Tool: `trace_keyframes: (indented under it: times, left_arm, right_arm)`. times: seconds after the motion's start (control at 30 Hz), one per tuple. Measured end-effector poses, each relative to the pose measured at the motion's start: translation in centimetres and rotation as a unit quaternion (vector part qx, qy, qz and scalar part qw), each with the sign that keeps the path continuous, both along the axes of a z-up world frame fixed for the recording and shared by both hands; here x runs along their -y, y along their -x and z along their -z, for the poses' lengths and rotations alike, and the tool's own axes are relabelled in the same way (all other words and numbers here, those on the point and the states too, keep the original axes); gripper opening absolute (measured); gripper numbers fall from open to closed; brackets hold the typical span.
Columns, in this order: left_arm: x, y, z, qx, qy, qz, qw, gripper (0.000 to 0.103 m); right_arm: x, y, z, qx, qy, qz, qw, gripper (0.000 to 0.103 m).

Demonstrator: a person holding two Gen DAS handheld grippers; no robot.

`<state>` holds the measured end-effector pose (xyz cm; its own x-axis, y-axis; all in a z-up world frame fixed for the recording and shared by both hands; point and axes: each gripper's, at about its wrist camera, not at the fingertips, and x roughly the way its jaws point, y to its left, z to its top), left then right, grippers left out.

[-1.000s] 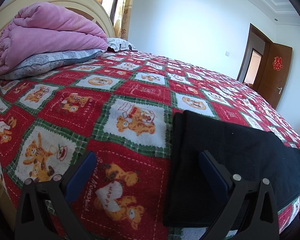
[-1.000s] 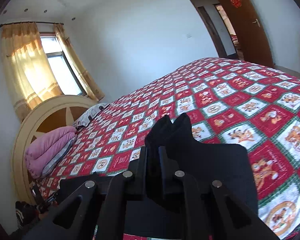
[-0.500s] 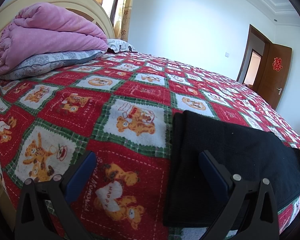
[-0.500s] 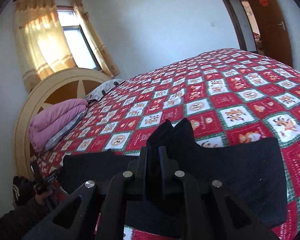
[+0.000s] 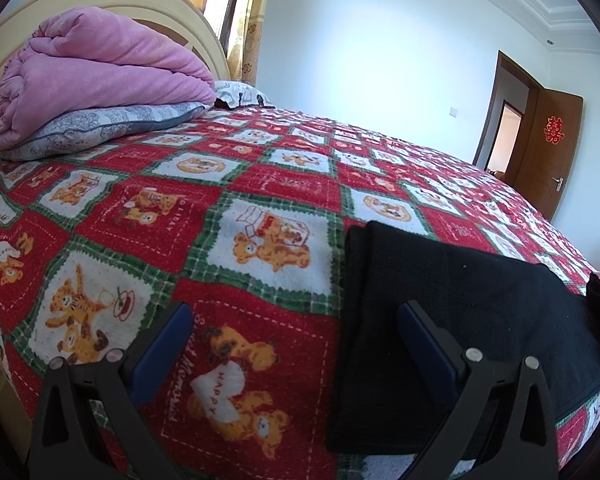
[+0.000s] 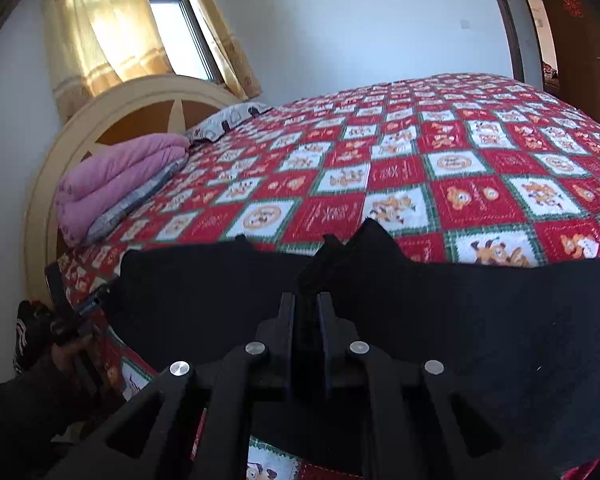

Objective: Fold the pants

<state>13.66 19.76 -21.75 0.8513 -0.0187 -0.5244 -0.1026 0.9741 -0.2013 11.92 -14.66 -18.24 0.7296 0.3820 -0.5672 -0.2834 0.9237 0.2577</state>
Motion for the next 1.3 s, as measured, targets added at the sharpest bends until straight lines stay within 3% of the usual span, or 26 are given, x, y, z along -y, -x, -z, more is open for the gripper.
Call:
trace_keyframes:
  times: [0.2, 0.3, 0.4, 0.43, 0.67, 0.8, 1.0, 1.03, 1.1, 1.13, 1.17, 1.3]
  left_arm:
    - [0.0, 0.1, 0.0, -0.002, -0.002, -0.001, 1.0000, 0.103]
    - [0.5, 0.1, -0.6, -0.002, -0.021, -0.012, 0.9997, 0.103]
    - [2.0, 0.7, -2.5, 0.024, -0.055, -0.005, 0.9982, 0.103]
    - [3.0, 0.9, -3.6, 0.039, -0.063, 0.006, 0.9972, 0.103]
    - [11.1, 1.3, -7.9, 0.058, -0.050, 0.126, 0.9890, 0.103]
    - [16.3, 0.5, -7.4, 0.043, -0.042, 0.190, 0.9799, 0.103]
    - [19.8, -0.6, -5.0, 0.009, -0.009, 0.226, 0.9740, 0.103]
    - [20.1, -0.4, -4.7, 0.006, -0.007, 0.230, 0.9733, 0.103]
    - [19.9, -0.7, -4.1, 0.000, -0.005, 0.230, 0.9731, 0.103]
    - [19.7, -0.3, -4.1, -0.001, -0.003, 0.229, 0.9735, 0.103]
    - [19.6, 0.6, -4.0, -0.001, 0.001, 0.228, 0.9738, 0.103]
    - [18.6, 1.2, -3.5, -0.002, 0.023, 0.212, 0.9769, 0.103]
  right_arm:
    - [-1.8, -1.0, 3.1, -0.063, 0.072, -0.033, 0.995, 0.012]
    - [-2.0, -0.6, 3.0, -0.060, 0.085, -0.035, 0.994, 0.015]
    - [-1.3, -0.2, 2.2, -0.081, 0.072, -0.039, 0.993, 0.040]
    - [-0.8, 0.4, 1.6, -0.081, 0.072, -0.038, 0.993, 0.047]
    - [3.8, 3.4, -1.3, -0.059, 0.089, -0.001, 0.994, 0.047]
    - [4.7, 4.2, -1.0, -0.030, 0.134, 0.035, 0.990, 0.047]
    - [-0.8, 4.7, 0.1, 0.003, 0.184, -0.032, 0.982, 0.047]
    - [-1.8, 4.2, 0.6, 0.001, 0.194, -0.040, 0.980, 0.046]
    - [-2.8, 3.3, 1.6, -0.009, 0.197, -0.051, 0.979, 0.035]
    - [-3.1, 2.9, 2.1, -0.014, 0.205, -0.048, 0.978, 0.019]
    - [-3.2, 2.5, 2.6, -0.020, 0.211, -0.040, 0.976, 0.011]
    - [-1.7, 2.1, 2.6, -0.037, 0.172, -0.029, 0.984, 0.005]
